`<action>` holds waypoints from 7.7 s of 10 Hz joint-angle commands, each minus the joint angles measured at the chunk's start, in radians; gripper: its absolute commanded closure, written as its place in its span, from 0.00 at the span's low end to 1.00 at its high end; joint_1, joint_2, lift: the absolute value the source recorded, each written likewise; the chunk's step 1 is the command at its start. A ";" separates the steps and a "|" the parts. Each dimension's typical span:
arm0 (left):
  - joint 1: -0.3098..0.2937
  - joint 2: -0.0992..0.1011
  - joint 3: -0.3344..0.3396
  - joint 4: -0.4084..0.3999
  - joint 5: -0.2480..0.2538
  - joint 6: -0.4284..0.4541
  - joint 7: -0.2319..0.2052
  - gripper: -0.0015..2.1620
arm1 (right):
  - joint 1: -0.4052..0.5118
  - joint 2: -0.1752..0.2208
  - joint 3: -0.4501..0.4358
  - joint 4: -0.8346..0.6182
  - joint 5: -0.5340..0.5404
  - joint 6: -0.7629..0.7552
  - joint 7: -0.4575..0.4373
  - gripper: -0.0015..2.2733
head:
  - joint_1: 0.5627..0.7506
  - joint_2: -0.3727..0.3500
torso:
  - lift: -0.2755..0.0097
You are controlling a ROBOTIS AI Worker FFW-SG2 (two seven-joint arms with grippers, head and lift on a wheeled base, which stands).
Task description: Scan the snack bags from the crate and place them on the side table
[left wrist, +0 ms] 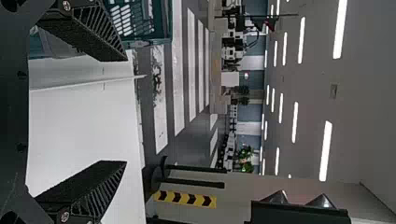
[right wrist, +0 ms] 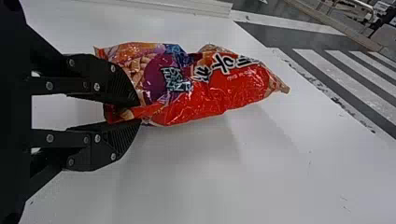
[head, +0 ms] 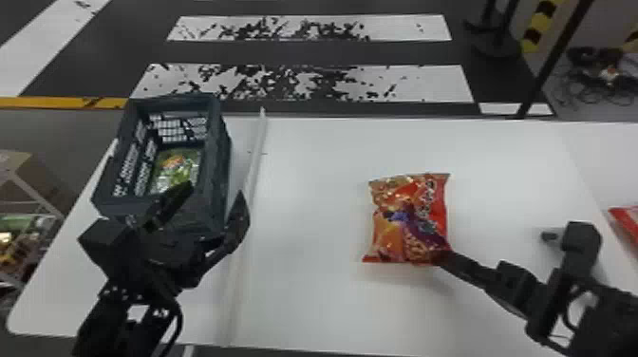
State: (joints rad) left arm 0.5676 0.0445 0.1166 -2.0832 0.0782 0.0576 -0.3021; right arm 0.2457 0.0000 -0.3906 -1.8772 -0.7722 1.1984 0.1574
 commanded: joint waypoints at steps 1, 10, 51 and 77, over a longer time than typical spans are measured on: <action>0.000 0.000 0.002 0.000 0.000 0.000 0.000 0.04 | 0.006 0.001 -0.019 -0.022 0.002 -0.021 0.024 0.99 | 0.70 0.58 | 0.64; -0.006 0.001 -0.006 -0.001 0.005 0.012 0.003 0.04 | 0.221 -0.114 0.325 -0.527 0.892 -0.340 0.017 0.99 | 0.70 0.39 | 0.64; -0.031 -0.003 0.011 0.049 0.028 0.025 -0.002 0.04 | 0.133 -0.175 0.619 -0.129 0.913 -0.496 0.307 0.99 | 0.70 0.79 | 0.64; -0.021 -0.003 0.006 0.035 0.026 0.043 -0.005 0.04 | -0.008 -0.137 0.837 -0.077 1.102 -0.438 0.324 0.99 | 0.70 0.92 | 0.64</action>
State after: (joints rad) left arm 0.5461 0.0414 0.1214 -2.0474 0.1043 0.1006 -0.3068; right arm 0.2451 -0.1383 0.4408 -1.9553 0.3307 0.7602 0.4824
